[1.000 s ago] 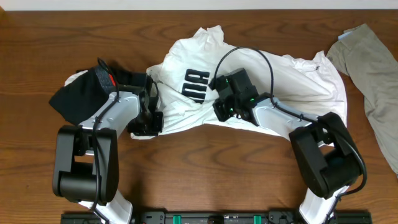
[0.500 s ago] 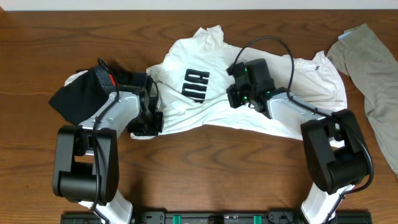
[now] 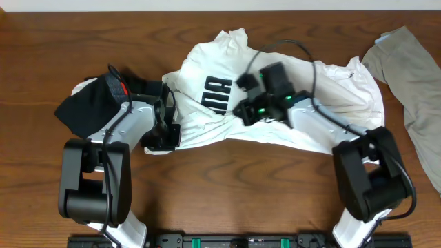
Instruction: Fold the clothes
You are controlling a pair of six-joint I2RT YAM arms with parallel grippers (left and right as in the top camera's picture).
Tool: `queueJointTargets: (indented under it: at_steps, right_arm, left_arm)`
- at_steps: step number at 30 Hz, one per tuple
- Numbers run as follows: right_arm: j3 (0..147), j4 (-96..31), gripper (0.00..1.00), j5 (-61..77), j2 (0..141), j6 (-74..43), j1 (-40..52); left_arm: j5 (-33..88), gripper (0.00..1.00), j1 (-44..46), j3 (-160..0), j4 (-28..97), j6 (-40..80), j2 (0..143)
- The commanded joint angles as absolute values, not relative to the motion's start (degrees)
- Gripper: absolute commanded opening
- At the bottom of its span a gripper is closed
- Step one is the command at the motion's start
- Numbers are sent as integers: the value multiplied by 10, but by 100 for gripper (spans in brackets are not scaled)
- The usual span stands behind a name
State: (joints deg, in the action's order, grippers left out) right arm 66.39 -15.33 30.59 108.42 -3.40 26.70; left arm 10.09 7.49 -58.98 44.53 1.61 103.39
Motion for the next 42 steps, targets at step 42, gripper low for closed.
queueJointTargets:
  at_steps: [42]
  right_arm:
    - [722,-8,1,80,1182,-56,325]
  left_arm:
    - [83,23,69,-591,444,13,1037]
